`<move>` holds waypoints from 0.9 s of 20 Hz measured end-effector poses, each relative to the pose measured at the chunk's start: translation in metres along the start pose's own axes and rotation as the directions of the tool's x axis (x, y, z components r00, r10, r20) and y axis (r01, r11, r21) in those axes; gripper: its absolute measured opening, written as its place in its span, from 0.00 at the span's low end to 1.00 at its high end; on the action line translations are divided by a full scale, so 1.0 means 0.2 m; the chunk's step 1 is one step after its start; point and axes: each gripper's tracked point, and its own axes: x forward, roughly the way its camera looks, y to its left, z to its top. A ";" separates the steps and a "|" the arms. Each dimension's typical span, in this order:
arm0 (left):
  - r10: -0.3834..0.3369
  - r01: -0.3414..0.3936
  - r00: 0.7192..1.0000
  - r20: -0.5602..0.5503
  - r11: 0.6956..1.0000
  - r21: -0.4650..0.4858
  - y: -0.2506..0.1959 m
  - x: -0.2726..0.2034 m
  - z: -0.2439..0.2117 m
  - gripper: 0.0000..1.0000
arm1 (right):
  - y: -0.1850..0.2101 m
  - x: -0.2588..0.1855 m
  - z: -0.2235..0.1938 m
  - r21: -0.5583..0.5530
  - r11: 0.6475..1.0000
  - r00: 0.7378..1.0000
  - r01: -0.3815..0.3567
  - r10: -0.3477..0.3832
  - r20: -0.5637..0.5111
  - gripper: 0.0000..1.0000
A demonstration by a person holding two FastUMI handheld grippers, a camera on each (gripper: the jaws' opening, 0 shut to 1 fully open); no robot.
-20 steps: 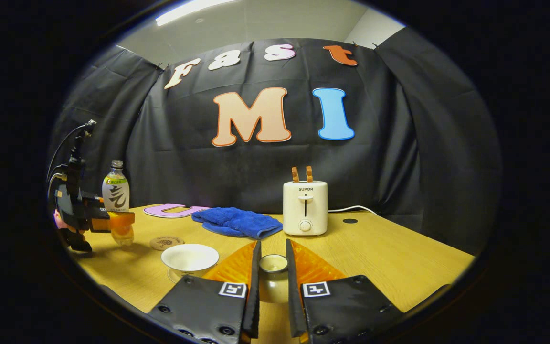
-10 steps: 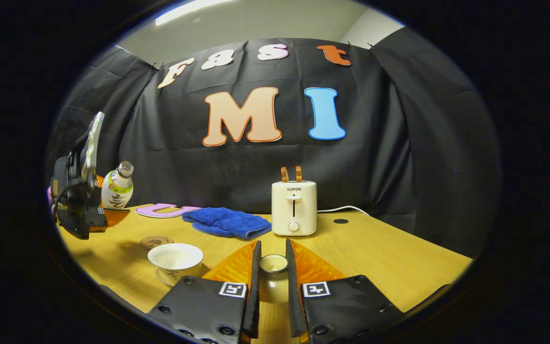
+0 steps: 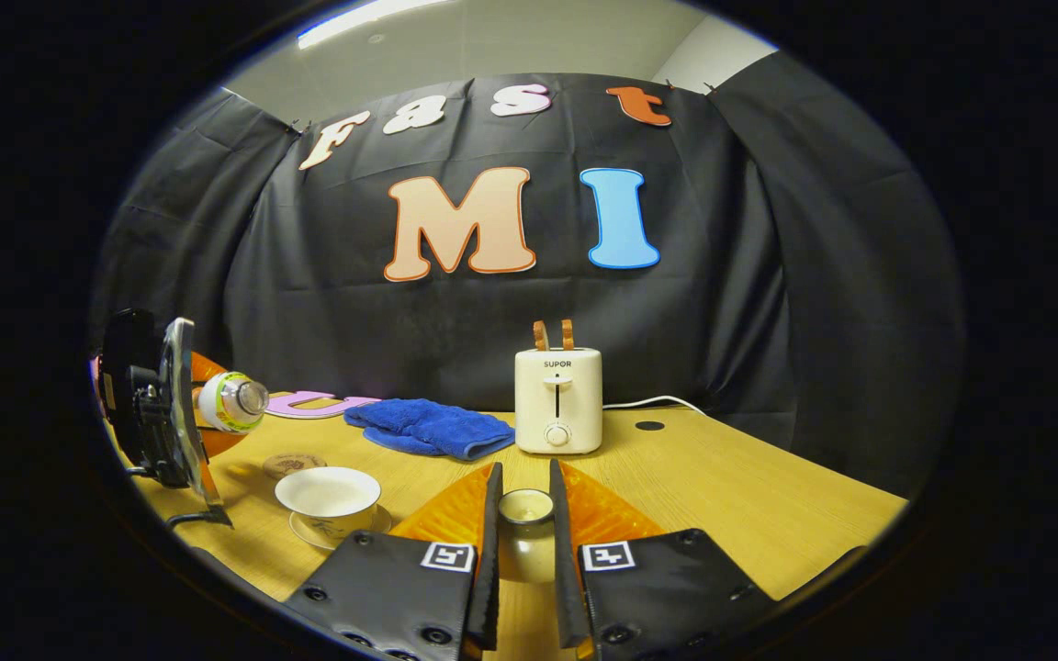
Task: Open the teacup lid with one hand, grasp the water bottle and pour water into the teacup with the other hand; after pouring, place the water bottle on the coaster and then close the teacup lid.
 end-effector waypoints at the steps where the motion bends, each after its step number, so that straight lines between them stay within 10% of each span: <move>1: 0.007 -0.007 1.000 0.009 1.000 0.030 0.02 0.01 0.02 0.57 | 0.00 0.00 0.00 0.000 1.000 1.000 0.001 -0.001 0.000 0.29; 18: -0.029 0.025 1.000 0.007 0.928 0.373 0.02 -0.03 0.07 0.57 | -0.01 0.00 0.00 -0.001 1.000 1.000 0.008 -0.008 0.000 0.28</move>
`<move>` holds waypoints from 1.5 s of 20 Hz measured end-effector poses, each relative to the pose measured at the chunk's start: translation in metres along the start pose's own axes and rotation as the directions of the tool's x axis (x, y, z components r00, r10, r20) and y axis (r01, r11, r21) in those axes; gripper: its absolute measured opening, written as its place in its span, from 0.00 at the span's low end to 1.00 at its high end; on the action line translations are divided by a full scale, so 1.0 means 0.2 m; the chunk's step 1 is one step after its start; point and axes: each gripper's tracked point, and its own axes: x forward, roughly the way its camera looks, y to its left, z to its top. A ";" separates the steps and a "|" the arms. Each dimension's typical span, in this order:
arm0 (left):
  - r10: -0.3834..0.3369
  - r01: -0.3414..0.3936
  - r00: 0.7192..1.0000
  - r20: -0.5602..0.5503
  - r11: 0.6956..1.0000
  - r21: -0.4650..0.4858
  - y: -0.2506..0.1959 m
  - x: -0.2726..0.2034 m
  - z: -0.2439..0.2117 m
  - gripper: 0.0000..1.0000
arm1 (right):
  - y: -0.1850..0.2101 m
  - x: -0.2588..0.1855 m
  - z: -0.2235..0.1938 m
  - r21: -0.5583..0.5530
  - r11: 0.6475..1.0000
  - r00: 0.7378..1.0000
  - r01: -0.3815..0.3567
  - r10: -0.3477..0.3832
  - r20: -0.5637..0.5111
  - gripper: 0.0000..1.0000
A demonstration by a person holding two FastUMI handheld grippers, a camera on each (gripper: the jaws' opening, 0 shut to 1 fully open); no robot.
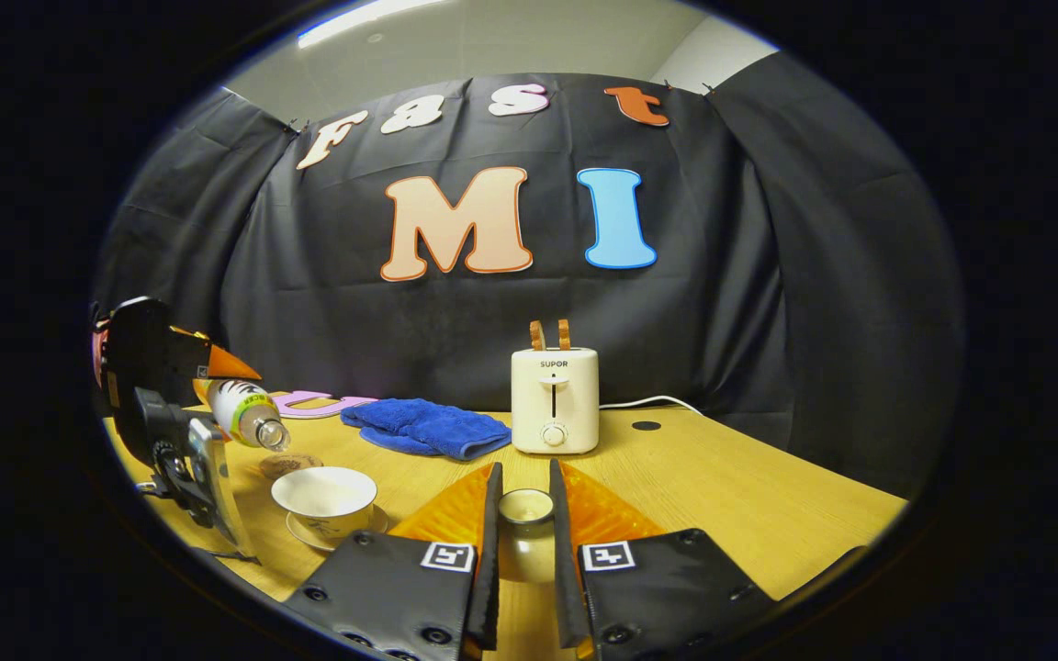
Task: Open the teacup lid with one hand, grasp the water bottle and pour water into the teacup with the other hand; after pouring, place the water bottle on the coaster and then close the teacup lid.
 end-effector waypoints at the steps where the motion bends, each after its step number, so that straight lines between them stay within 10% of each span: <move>1: -0.005 0.005 1.000 0.003 1.000 0.011 0.01 0.00 0.00 0.57 | 0.00 0.00 0.00 0.000 1.000 1.000 0.000 0.000 0.000 0.28; 30: 0.036 -0.019 0.998 -0.043 0.935 0.355 0.34 -0.06 -0.01 0.57 | 0.00 0.01 -0.01 0.001 1.000 1.000 -0.006 0.006 -0.001 0.29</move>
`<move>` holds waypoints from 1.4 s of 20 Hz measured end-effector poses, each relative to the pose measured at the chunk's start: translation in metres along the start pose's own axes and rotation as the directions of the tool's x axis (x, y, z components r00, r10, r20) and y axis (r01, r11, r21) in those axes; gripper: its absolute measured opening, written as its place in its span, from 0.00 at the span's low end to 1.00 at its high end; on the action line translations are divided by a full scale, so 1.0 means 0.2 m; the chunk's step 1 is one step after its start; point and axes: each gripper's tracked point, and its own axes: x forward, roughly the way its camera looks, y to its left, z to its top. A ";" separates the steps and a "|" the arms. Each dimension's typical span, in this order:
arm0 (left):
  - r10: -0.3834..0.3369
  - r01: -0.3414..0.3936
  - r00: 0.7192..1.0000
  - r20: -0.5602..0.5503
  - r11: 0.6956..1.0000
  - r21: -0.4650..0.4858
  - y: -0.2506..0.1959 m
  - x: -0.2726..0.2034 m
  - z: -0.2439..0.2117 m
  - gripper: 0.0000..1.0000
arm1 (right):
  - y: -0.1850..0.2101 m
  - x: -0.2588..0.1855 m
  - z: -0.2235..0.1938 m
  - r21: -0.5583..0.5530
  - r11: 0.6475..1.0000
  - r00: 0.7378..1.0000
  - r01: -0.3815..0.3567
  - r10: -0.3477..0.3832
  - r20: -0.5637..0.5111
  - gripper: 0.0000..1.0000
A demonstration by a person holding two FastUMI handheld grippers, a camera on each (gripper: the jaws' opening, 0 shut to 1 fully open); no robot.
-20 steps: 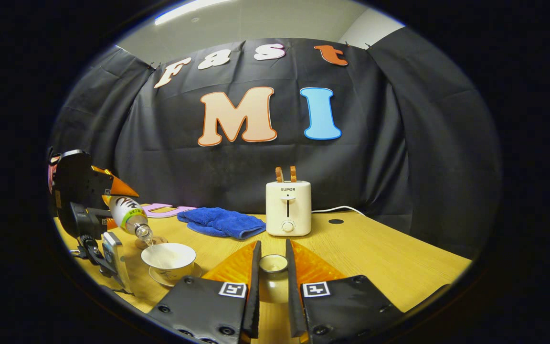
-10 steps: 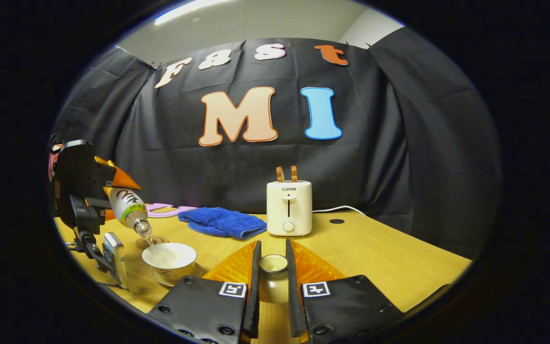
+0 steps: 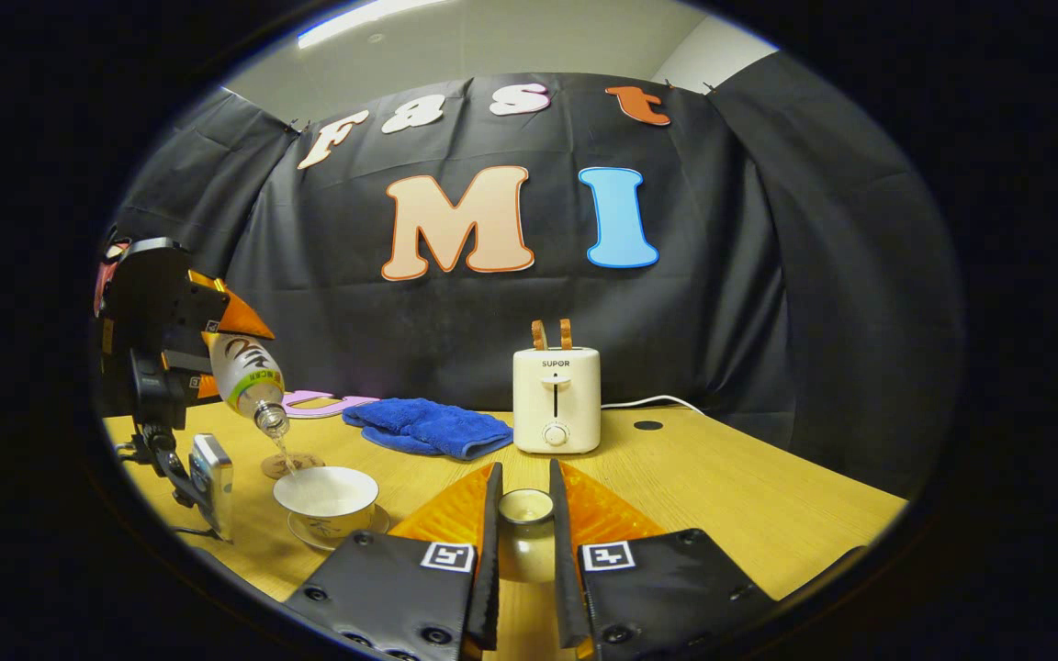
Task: Open the teacup lid with one hand, grasp the water bottle and pour water into the teacup with the other hand; after pouring, place the water bottle on the coaster and then close the teacup lid.
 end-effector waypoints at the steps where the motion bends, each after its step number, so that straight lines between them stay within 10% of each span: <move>1: 0.001 -0.001 1.000 -0.001 1.000 0.006 0.01 0.00 0.00 0.57 | 0.00 0.00 0.00 0.000 1.000 1.000 0.000 0.000 0.000 0.28; 12: -0.021 0.021 1.000 0.009 0.999 0.025 -0.01 0.00 0.05 0.57 | 0.00 0.00 0.00 0.001 1.000 1.000 -0.007 0.007 0.000 0.29; 18: -0.104 0.123 0.991 0.085 0.956 -0.266 -0.21 0.02 0.11 0.56 | 0.01 -0.01 0.00 0.000 1.000 1.000 -0.008 0.008 0.000 0.29; 22: -0.116 0.181 0.982 0.146 0.782 -0.596 -0.30 0.03 0.15 0.56 | 0.01 -0.01 0.01 0.000 1.000 1.000 -0.009 0.009 -0.001 0.28; 28: -0.006 0.196 0.979 0.203 0.284 -0.939 -0.28 -0.02 0.14 0.55 | 0.01 -0.02 0.01 -0.001 1.000 1.000 -0.008 0.008 -0.001 0.29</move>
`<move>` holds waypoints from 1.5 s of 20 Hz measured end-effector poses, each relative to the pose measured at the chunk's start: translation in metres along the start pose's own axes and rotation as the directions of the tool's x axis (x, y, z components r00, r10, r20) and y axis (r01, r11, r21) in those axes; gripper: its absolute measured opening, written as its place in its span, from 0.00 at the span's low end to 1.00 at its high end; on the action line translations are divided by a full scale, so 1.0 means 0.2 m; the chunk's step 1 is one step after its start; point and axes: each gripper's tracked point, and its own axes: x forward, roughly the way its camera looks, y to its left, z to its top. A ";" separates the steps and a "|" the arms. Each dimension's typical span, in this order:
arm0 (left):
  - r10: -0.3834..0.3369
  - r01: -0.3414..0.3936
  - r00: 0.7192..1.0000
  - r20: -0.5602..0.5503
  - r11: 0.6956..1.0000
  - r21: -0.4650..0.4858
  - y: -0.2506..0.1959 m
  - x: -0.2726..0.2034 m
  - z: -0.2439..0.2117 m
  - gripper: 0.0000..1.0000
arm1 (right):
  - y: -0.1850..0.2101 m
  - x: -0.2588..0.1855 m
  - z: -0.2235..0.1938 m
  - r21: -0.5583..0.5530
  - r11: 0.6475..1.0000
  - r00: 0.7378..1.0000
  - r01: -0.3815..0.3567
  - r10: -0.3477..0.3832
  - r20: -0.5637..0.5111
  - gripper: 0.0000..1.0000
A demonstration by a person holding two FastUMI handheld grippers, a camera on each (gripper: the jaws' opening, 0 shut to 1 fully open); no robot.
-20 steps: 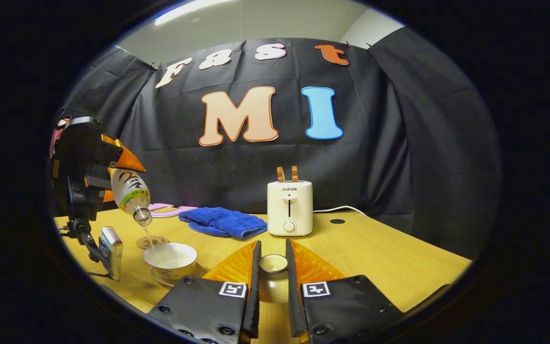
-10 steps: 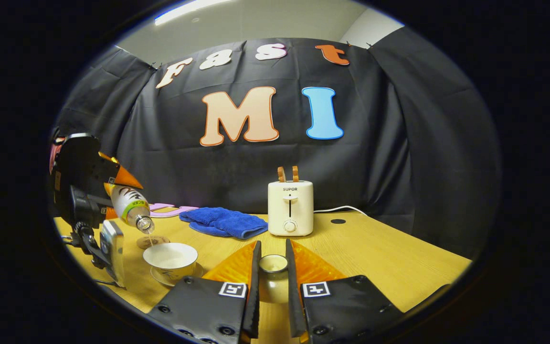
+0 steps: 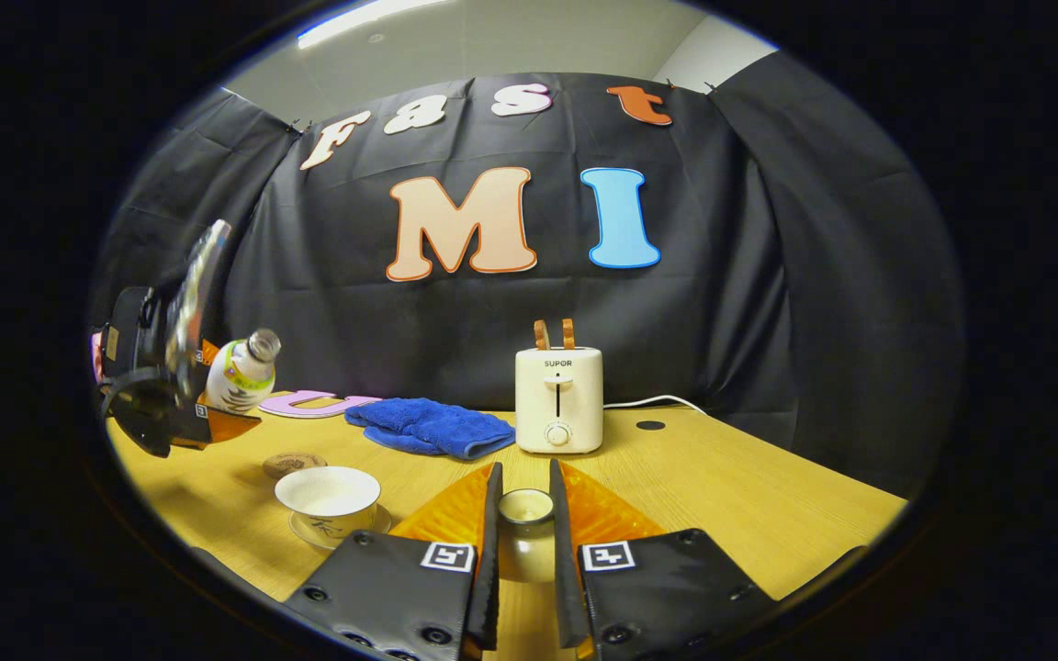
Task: Open the teacup lid with one hand, grasp the water bottle and pour water into the teacup with the other hand; after pouring, place the water bottle on the coaster and then close the teacup lid.
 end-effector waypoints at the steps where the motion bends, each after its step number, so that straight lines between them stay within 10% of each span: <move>1: 0.010 -0.008 1.000 0.029 0.996 -0.094 0.01 -0.01 0.02 0.55 | 0.00 0.00 0.00 0.000 1.000 1.000 0.000 0.000 -0.001 0.28; 5: 0.087 -0.011 0.984 0.153 0.899 -0.438 0.04 0.02 0.08 0.55 | 0.00 0.00 0.00 -0.001 1.000 1.000 0.000 0.000 0.000 0.29; 11: 0.132 0.069 0.971 0.201 0.647 -0.759 0.09 0.09 0.12 0.56 | 0.00 0.01 0.00 -0.002 1.000 1.000 0.005 -0.005 -0.001 0.28; 30: 0.064 0.063 0.989 0.136 0.641 -0.765 0.05 0.07 0.09 0.63 | 0.00 0.00 0.00 -0.002 1.000 1.000 0.006 -0.006 0.000 0.28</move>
